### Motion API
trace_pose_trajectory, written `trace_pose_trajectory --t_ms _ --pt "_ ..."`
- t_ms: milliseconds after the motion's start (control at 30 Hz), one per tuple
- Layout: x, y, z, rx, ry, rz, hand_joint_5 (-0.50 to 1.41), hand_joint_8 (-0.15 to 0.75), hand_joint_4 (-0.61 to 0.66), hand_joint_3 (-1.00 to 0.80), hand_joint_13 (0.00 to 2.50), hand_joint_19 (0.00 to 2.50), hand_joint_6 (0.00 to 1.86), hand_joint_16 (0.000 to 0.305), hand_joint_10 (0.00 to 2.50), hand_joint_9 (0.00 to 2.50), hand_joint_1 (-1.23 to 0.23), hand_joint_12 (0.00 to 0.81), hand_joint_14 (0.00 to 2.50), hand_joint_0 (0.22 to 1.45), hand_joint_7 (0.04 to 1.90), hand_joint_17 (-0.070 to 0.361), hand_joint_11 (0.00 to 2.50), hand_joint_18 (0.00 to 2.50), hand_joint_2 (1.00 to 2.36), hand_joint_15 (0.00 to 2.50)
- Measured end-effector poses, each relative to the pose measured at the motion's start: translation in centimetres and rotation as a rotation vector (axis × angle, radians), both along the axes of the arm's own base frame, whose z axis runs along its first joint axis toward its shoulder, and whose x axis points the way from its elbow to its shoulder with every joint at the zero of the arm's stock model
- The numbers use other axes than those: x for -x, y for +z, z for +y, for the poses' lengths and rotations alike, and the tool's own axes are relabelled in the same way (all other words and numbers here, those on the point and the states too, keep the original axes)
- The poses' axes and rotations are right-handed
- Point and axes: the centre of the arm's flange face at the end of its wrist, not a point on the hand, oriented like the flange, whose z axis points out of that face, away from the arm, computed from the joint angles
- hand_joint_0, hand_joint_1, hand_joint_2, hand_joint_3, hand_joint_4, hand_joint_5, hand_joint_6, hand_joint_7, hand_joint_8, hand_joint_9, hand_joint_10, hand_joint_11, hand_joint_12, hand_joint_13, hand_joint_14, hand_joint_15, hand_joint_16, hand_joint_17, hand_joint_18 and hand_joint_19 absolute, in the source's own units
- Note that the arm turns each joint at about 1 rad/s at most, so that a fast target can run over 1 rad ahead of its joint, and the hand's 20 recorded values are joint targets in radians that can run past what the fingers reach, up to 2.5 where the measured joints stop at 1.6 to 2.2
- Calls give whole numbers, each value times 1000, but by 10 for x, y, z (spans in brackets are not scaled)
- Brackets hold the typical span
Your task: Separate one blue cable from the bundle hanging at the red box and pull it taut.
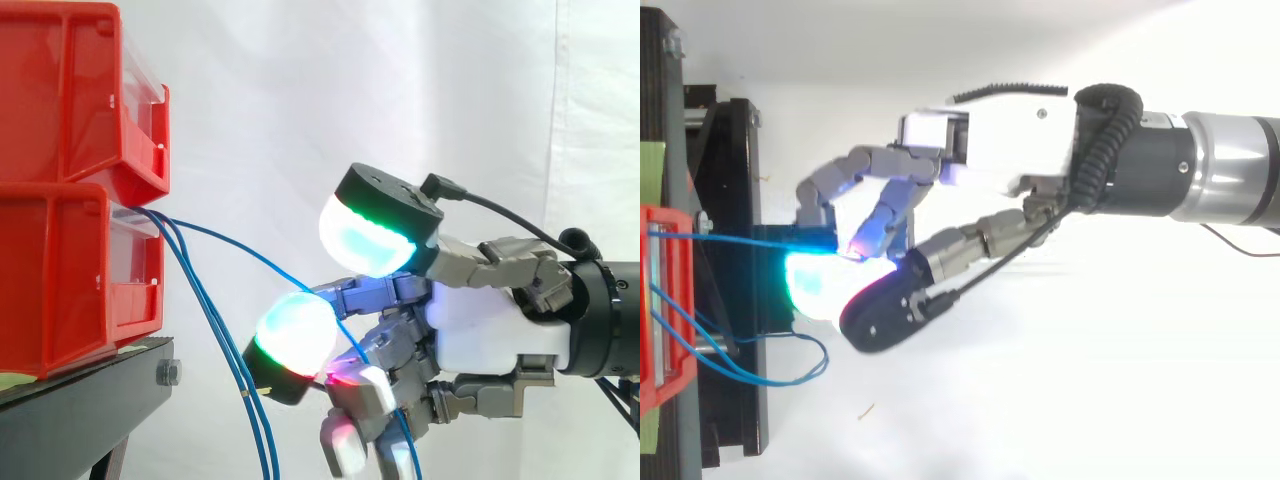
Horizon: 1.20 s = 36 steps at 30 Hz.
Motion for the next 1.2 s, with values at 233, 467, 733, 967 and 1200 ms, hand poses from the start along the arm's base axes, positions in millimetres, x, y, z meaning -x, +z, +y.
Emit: trace_pose_trajectory --t_ms 233,467,733,967,1200 --pt "-1 -5 4 -2 -34 7 -205 356 235 -500 1023 751 501 61 11 867 -460 442 21 476 1135 137 1093 1007 1000 874" --pt "-5 -19 14 -4 -26 6 -204 360 241 -500 1092 840 501 58 6 889 -472 444 17 485 1124 131 1220 1032 1000 1124" --pt "-6 -18 15 -13 -19 -3 -200 369 251 -500 1172 1046 501 56 0 902 -493 426 254 502 1119 125 1410 1136 1000 1452" --pt "-4 -18 5 -59 -23 -1 -193 369 258 -500 1091 1102 501 54 86 886 -499 411 755 510 1127 122 1407 1168 1000 1386" --pt "-4 -18 0 -112 -24 -2 -189 369 261 -500 1033 1137 501 54 212 867 -508 405 1073 518 1129 121 1389 1174 1000 1354"
